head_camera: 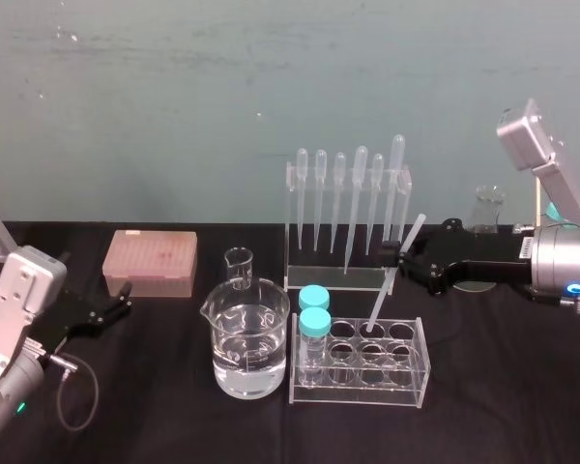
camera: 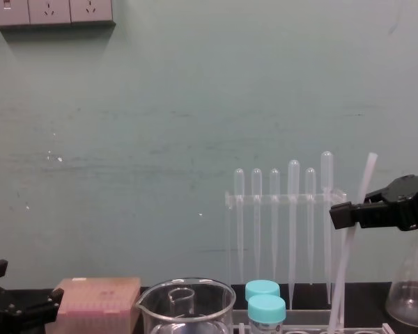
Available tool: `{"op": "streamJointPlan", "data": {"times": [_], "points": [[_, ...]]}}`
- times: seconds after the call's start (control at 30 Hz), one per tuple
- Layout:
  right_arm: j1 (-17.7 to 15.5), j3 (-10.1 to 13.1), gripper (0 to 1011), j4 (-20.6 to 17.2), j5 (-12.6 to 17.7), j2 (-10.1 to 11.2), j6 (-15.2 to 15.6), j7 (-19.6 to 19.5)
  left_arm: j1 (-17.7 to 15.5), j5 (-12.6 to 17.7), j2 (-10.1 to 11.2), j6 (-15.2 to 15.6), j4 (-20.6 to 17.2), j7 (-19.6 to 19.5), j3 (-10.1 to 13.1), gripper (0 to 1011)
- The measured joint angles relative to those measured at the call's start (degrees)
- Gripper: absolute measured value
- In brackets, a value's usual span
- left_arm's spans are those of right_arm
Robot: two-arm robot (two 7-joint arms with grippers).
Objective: Pick up the stirring rod with one hand, then place it down.
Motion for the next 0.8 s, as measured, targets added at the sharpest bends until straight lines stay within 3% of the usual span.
{"op": "streamJointPlan", "data": {"times": [0.8], "points": [[2.2, -3.5, 78, 1.7, -1.8, -0.7, 2.5, 1.8, 0.0, 0.0, 0.0, 0.0, 0.0, 0.0, 0.0, 1000]]}}
